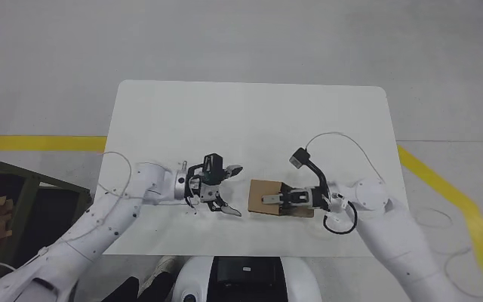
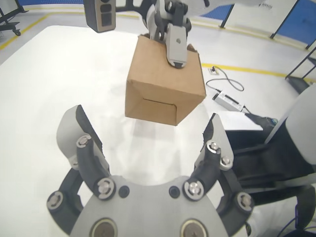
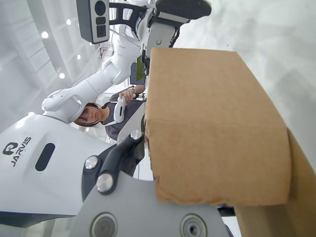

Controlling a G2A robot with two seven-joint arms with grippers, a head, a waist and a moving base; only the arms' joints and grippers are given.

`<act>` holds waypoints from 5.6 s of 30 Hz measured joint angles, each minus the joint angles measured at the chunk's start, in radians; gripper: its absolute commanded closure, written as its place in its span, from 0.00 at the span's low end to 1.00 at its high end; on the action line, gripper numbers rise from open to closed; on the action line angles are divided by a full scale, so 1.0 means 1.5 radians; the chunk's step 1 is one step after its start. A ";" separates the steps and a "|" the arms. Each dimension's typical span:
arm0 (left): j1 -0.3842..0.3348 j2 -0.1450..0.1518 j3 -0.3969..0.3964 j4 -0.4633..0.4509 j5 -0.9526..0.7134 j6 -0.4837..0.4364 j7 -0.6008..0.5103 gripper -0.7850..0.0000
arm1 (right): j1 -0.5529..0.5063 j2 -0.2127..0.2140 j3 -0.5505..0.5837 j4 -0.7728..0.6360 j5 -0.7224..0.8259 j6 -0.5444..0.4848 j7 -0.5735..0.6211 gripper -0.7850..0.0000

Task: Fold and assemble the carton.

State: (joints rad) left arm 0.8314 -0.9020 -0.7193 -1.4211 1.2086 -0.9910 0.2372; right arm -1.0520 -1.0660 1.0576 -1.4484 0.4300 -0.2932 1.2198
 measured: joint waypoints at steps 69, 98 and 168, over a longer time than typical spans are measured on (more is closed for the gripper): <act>-0.059 -0.119 0.060 0.139 0.154 0.063 0.073 0.00 | -0.058 0.006 0.085 0.067 0.049 -0.042 0.015 0.00; -0.062 -0.138 0.050 0.146 0.177 0.037 0.061 0.00 | 0.023 -0.039 -0.025 0.166 0.119 -0.083 -0.012 0.00; -0.027 -0.143 -0.005 0.113 0.191 -0.005 0.015 0.00 | 0.026 -0.001 -0.005 0.157 0.092 -0.133 0.050 0.00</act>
State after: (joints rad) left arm 0.7906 -1.1162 -0.7274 -1.2523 1.4957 -0.9981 0.2599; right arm -1.0129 -1.0680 1.0501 -1.2136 0.5681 -0.4928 1.2942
